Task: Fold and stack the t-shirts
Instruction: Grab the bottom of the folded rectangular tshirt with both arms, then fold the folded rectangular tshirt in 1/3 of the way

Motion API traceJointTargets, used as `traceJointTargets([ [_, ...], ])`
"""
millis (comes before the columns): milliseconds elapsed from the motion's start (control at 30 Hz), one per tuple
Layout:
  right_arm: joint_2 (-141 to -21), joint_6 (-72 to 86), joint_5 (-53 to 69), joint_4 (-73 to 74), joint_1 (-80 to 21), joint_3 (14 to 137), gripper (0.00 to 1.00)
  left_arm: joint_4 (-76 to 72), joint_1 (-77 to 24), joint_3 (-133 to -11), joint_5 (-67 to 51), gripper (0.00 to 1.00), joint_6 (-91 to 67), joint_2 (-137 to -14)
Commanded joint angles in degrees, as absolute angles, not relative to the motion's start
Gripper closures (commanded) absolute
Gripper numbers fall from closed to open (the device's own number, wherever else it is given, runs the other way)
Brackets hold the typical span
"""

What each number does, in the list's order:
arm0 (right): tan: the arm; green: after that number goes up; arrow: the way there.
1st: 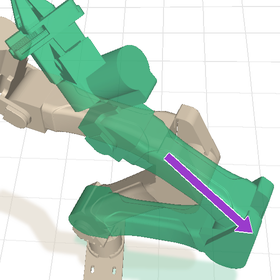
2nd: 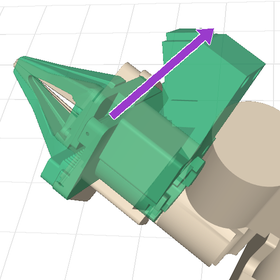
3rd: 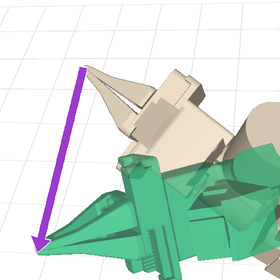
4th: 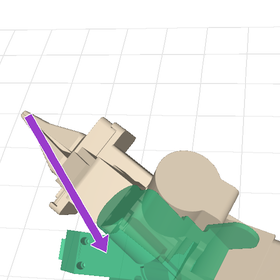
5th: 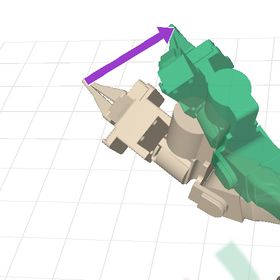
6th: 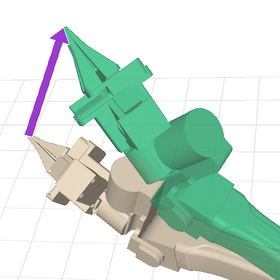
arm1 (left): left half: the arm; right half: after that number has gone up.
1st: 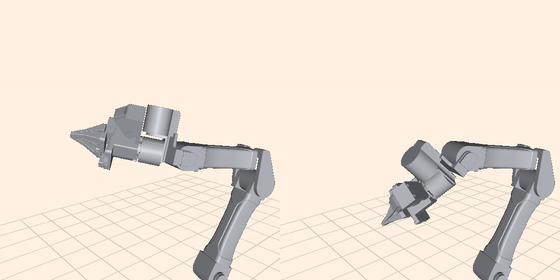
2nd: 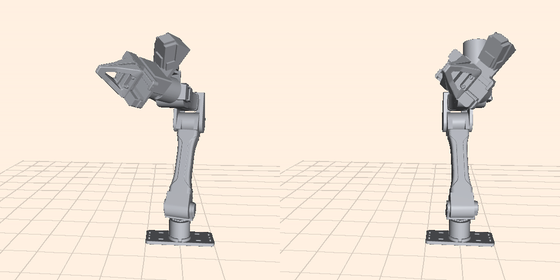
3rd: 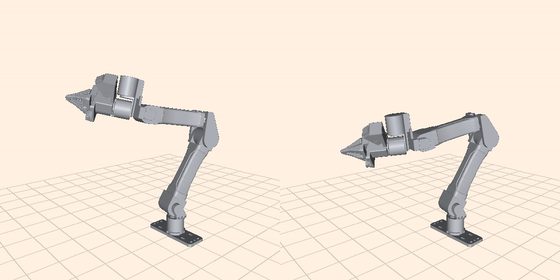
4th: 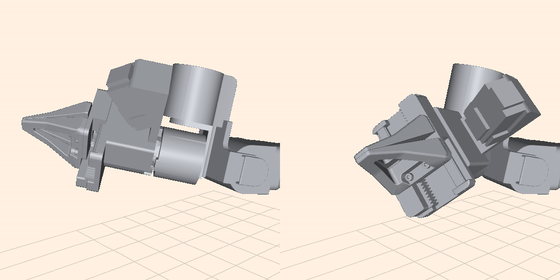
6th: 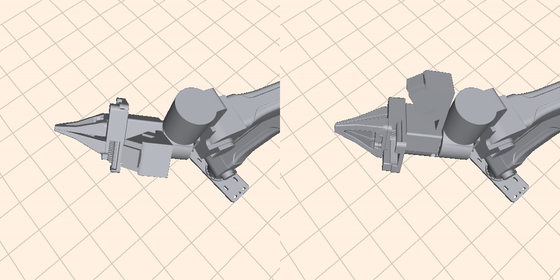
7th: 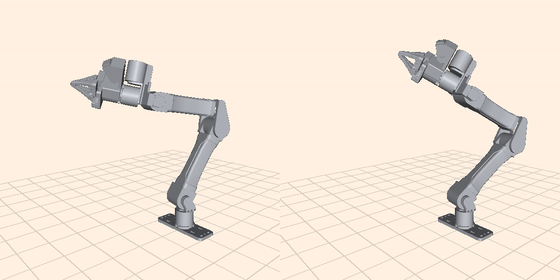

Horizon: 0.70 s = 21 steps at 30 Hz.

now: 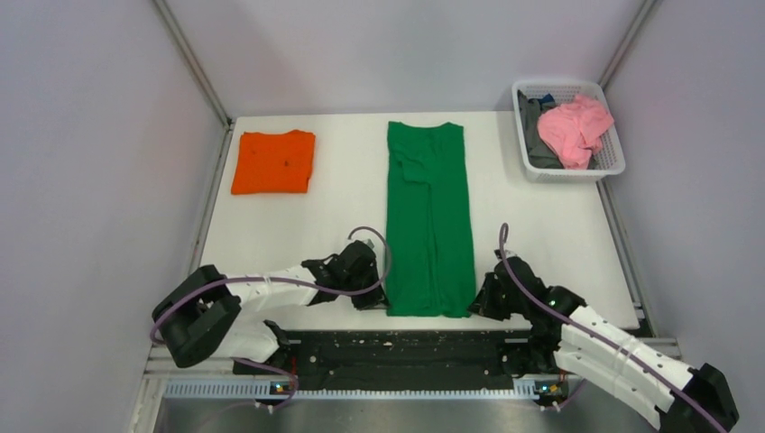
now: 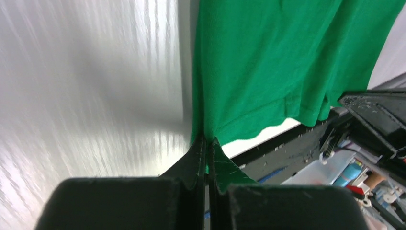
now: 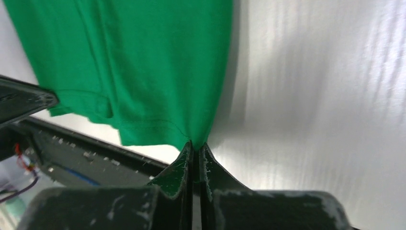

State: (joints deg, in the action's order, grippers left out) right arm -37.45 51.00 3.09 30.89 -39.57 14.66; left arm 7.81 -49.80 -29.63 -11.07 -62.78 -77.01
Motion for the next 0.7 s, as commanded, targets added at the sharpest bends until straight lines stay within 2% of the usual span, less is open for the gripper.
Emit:
traceJointTargets([
  [0, -32.0, 50.6, 9.7, 33.3, -39.4, 16.6, 1.00, 10.1, -52.6, -28.4, -11.6, 1.00, -64.7, -71.1],
  [133, -29.8, 48.7, 14.1, 31.1, -39.4, 19.5, 1.00, 10.6, -52.6, -29.7, -11.3, 1.00, -63.2, -66.1],
  [233, -33.4, 47.0, 13.1, 29.3, -39.4, 22.1, 1.00, 10.1, -52.3, -33.6, -11.4, 1.00, -60.7, -66.6],
  [467, -44.8, 44.4, 4.6, 22.9, -38.4, 31.5, 1.00, 12.5, -45.1, -45.7, -11.8, 1.00, -53.8, -76.6],
  [667, -55.1, 41.6, 2.1, 21.3, -32.7, 38.1, 1.00, 10.9, -34.6, -54.6, -19.8, 1.00, -50.4, -86.3],
])
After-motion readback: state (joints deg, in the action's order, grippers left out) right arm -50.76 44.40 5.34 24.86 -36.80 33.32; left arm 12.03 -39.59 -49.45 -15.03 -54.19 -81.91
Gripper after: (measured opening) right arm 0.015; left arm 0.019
